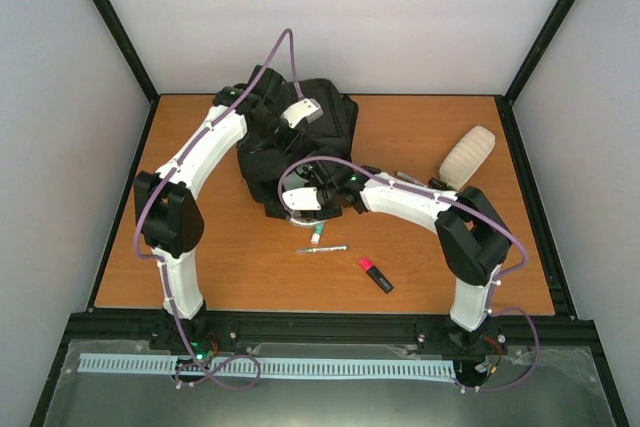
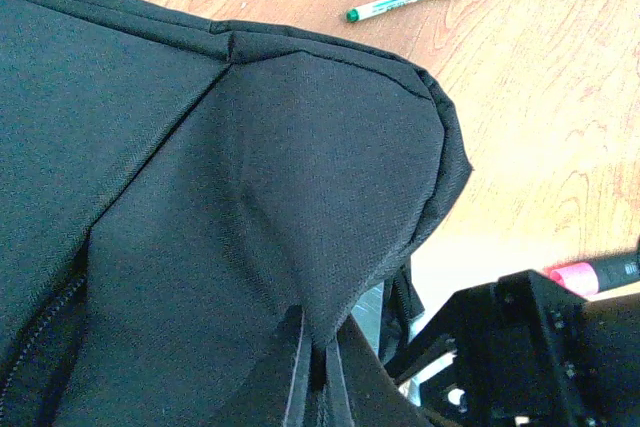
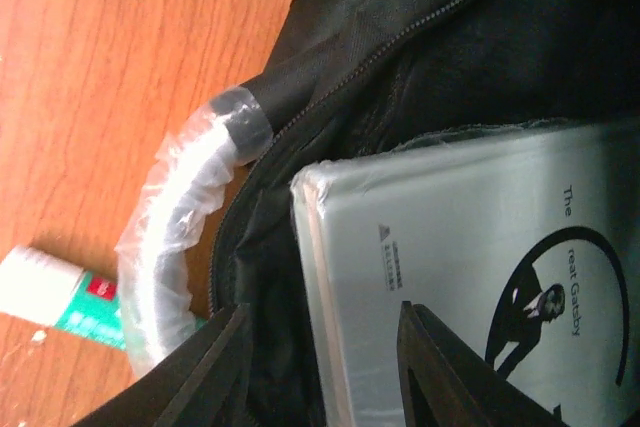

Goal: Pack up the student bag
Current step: Place the book in the student bag.

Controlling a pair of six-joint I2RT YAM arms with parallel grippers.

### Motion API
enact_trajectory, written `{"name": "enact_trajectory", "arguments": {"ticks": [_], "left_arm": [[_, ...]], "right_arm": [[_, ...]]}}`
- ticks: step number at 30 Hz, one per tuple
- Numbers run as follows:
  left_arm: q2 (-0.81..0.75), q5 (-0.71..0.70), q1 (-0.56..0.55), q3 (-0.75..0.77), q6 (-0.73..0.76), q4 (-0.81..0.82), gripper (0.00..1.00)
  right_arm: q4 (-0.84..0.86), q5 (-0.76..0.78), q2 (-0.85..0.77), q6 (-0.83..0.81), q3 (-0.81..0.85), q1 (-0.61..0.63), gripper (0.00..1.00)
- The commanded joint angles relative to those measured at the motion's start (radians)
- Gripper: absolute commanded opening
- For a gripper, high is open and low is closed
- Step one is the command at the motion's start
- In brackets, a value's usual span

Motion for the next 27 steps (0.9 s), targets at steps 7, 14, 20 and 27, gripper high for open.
{"name": "enact_trajectory", "arguments": {"ticks": [7,14,20,27], "left_arm": [[-0.093,0.079,-0.005,0.005,0.036,-0.005,0.01],[-0.109,0.079,-0.004,-0.003,0.042,-0.009,0.01],[-0.118,0.088,-0.004,-0.017,0.044,-0.01,0.01],[-0.121,0.093,-0.004,-0.023,0.042,-0.011,0.01]], "right_arm": [[0.151,0.164,0.143,-0.002,0.09,0.024,0.36],[0.223,0.237,0.243,-0.049,0.171,0.021,0.34],[0.235,0.345,0.399,-0.01,0.354,0.0,0.27],[0.33,0.44,0.493,-0.02,0.471,-0.023,0.27]]}}
